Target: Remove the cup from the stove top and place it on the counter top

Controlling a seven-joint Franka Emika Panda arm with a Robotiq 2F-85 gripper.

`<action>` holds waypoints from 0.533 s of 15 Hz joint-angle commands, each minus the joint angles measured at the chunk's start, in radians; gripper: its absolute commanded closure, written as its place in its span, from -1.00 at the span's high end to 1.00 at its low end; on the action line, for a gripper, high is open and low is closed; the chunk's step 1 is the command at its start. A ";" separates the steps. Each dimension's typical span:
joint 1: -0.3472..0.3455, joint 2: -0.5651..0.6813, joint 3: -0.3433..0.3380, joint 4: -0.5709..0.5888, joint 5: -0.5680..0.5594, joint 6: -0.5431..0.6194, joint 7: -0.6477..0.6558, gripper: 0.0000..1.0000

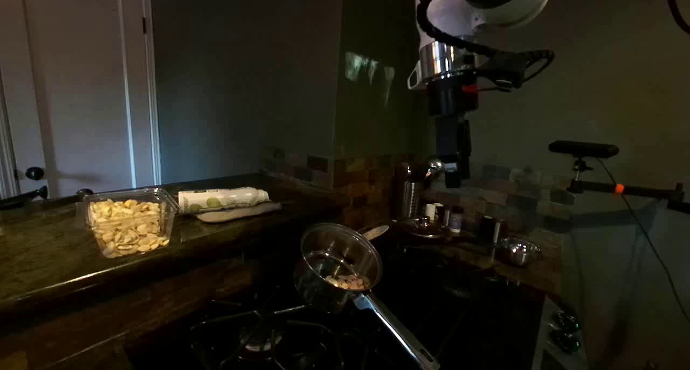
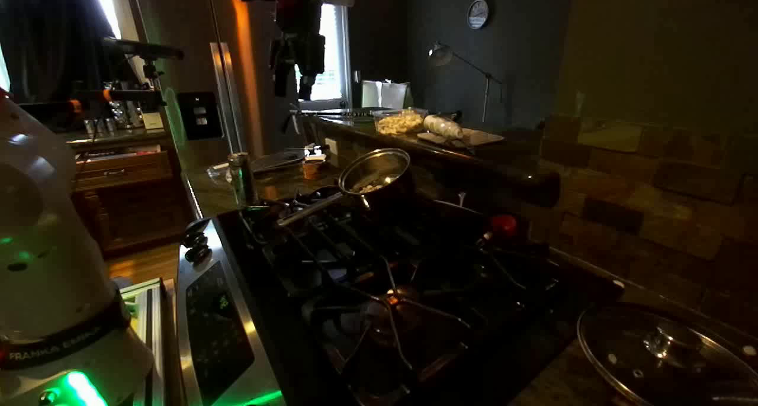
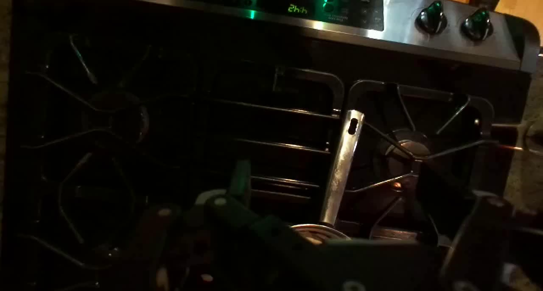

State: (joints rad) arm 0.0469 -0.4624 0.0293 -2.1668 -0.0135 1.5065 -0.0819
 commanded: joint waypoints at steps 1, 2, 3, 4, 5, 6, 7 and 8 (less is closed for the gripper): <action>0.002 0.001 -0.001 0.003 -0.001 -0.003 0.001 1.00; 0.002 0.001 -0.001 0.003 -0.001 -0.003 0.001 1.00; 0.002 0.001 -0.001 0.003 -0.001 -0.003 0.001 1.00; 0.002 0.001 -0.001 0.003 -0.001 -0.003 0.001 1.00; 0.002 0.001 -0.001 0.003 -0.001 -0.003 0.001 1.00; 0.002 0.001 -0.001 0.003 -0.001 -0.003 0.001 1.00; -0.014 0.015 0.010 0.008 0.000 0.010 0.077 1.00; -0.034 0.039 0.017 0.000 -0.016 0.073 0.146 1.00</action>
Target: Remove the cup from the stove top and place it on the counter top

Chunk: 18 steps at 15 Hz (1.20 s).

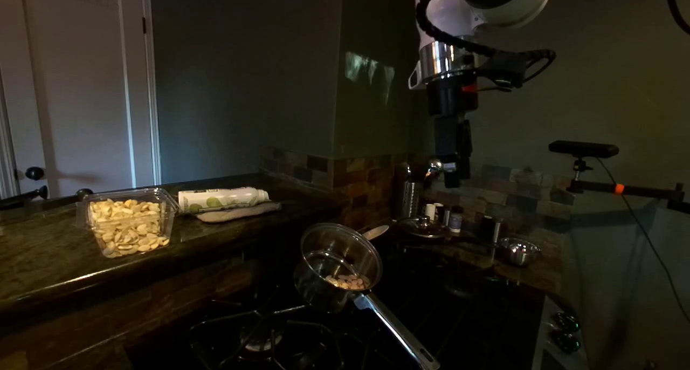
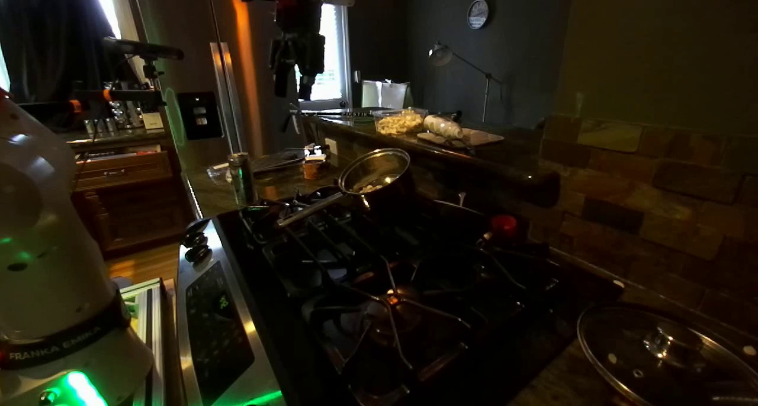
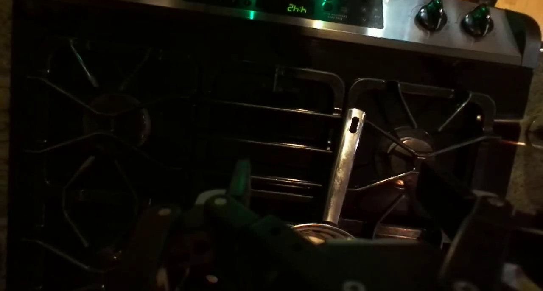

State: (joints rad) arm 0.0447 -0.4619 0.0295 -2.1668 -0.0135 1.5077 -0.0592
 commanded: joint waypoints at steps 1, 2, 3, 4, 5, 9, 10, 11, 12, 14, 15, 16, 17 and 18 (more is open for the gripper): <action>-0.041 0.051 0.016 -0.005 -0.027 0.116 0.160 1.00; -0.053 0.085 0.011 -0.007 -0.033 0.171 0.201 1.00; -0.066 0.110 0.008 -0.013 -0.040 0.230 0.241 1.00; -0.082 0.144 0.002 -0.020 -0.052 0.303 0.276 1.00; -0.096 0.177 -0.001 -0.021 -0.065 0.367 0.314 1.00; -0.163 0.307 -0.029 -0.009 -0.165 0.597 0.464 1.00; -0.178 0.337 -0.040 0.000 -0.185 0.637 0.503 1.00; -0.188 0.356 -0.046 0.013 -0.210 0.641 0.555 1.00; -0.164 0.317 -0.050 -0.014 -0.168 0.622 0.467 1.00; -0.169 0.339 -0.060 -0.007 -0.174 0.629 0.469 1.00; -0.166 0.337 -0.059 -0.006 -0.174 0.629 0.469 1.00; -0.165 0.351 -0.042 0.013 -0.205 0.604 0.581 1.00; -0.168 0.388 -0.032 0.028 -0.233 0.656 0.687 1.00; -0.167 0.421 -0.031 0.051 -0.236 0.680 0.743 1.00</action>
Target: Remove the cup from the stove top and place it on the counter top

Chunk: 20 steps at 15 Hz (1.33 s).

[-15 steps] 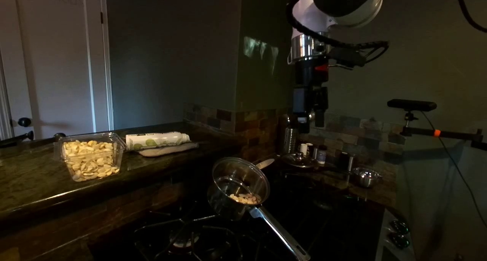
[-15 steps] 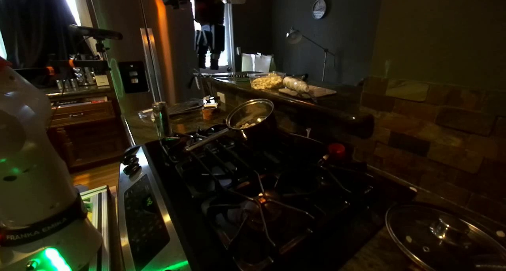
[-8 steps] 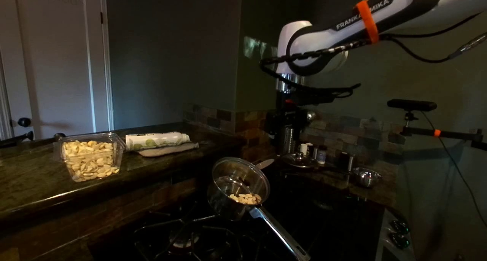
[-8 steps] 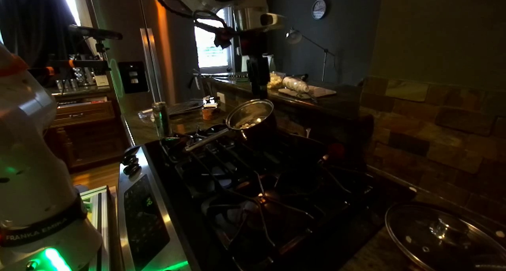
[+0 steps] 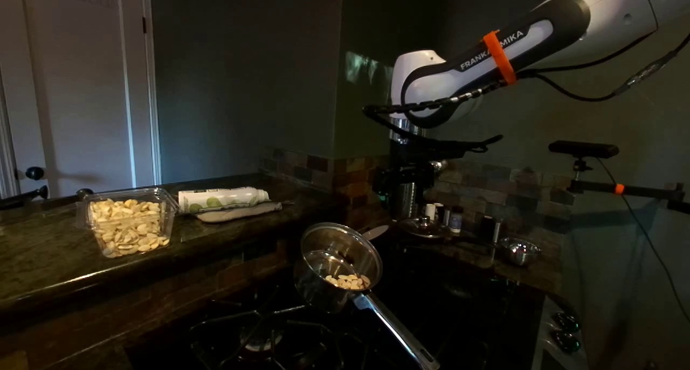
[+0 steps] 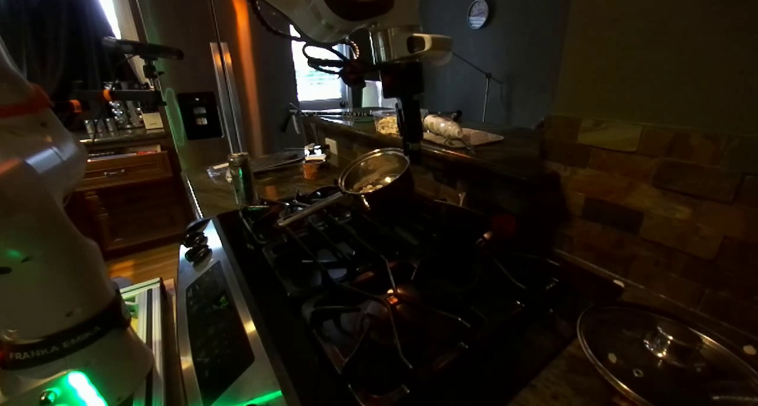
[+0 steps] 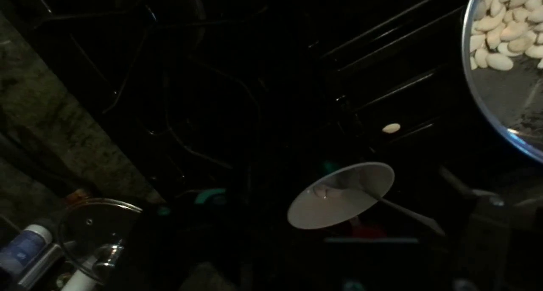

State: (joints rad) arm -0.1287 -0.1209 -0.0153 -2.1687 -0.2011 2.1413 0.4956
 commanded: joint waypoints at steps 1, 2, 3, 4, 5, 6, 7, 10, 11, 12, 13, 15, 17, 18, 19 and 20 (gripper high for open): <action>0.009 0.106 0.018 0.076 -0.067 0.046 0.262 1.00; 0.015 0.141 0.018 0.102 -0.084 0.064 0.331 1.00; 0.023 0.171 0.015 0.125 -0.105 0.072 0.404 1.00; 0.032 0.204 0.007 0.146 -0.141 0.090 0.476 1.00; 0.042 0.233 -0.002 0.167 -0.187 0.097 0.546 1.00; 0.054 0.250 -0.014 0.175 -0.229 0.102 0.617 1.00; 0.064 0.273 -0.027 0.191 -0.267 0.097 0.684 1.00; 0.086 0.295 -0.074 0.198 -0.379 0.043 0.842 1.00; 0.093 0.300 -0.087 0.197 -0.411 0.020 0.890 1.00; 0.100 0.305 -0.094 0.198 -0.430 -0.021 0.929 1.00; 0.106 0.309 -0.096 0.199 -0.442 -0.069 0.963 1.00; 0.117 0.328 -0.089 0.209 -0.437 -0.182 1.023 1.00; 0.127 0.350 -0.074 0.229 -0.376 -0.300 1.064 1.00; 0.132 0.357 -0.070 0.238 -0.353 -0.338 1.082 1.00; 0.137 0.362 -0.067 0.248 -0.337 -0.356 1.096 1.00; 0.141 0.363 -0.065 0.259 -0.325 -0.366 1.112 1.00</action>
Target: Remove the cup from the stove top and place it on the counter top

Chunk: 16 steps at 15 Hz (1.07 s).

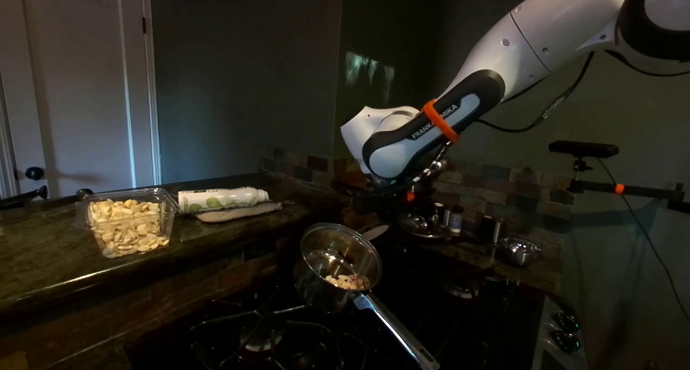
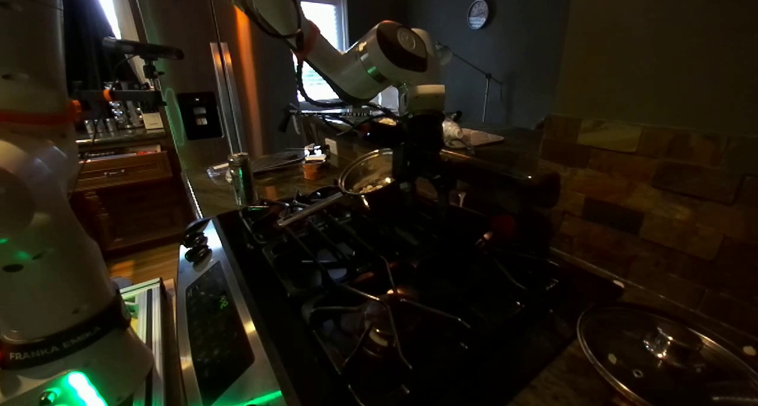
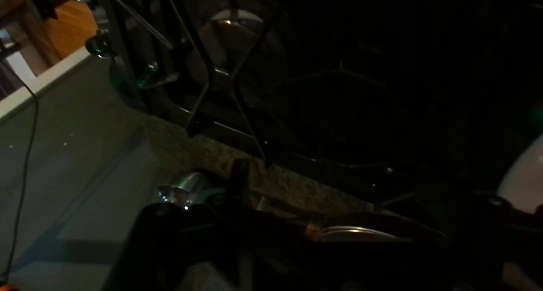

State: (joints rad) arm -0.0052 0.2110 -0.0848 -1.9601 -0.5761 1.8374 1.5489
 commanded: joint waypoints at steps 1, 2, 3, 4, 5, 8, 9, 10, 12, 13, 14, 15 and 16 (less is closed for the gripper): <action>0.023 0.034 0.003 0.062 0.053 -0.066 0.083 1.00; 0.028 0.031 0.000 0.072 0.045 -0.060 0.112 1.00; 0.031 0.031 -0.002 0.081 0.033 -0.049 0.132 1.00; 0.029 0.020 -0.004 0.090 0.017 -0.021 0.142 1.00; 0.024 0.017 -0.003 0.102 0.027 -0.011 0.141 1.00; 0.004 0.048 0.006 0.144 0.126 -0.005 0.069 1.00; 0.000 0.056 0.009 0.147 0.171 0.000 0.048 1.00; -0.001 0.062 0.010 0.143 0.202 0.019 0.033 1.00; -0.005 0.077 0.009 0.138 0.262 0.078 0.003 1.00; -0.002 0.087 0.005 0.138 0.268 0.117 0.000 1.00; -0.001 0.094 0.003 0.140 0.278 0.148 -0.008 1.00; 0.000 0.099 -0.001 0.144 0.279 0.182 -0.008 1.00; 0.004 0.101 -0.006 0.146 0.268 0.207 -0.004 1.00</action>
State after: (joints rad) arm 0.0005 0.2924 -0.0833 -1.8314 -0.3318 1.9756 1.5639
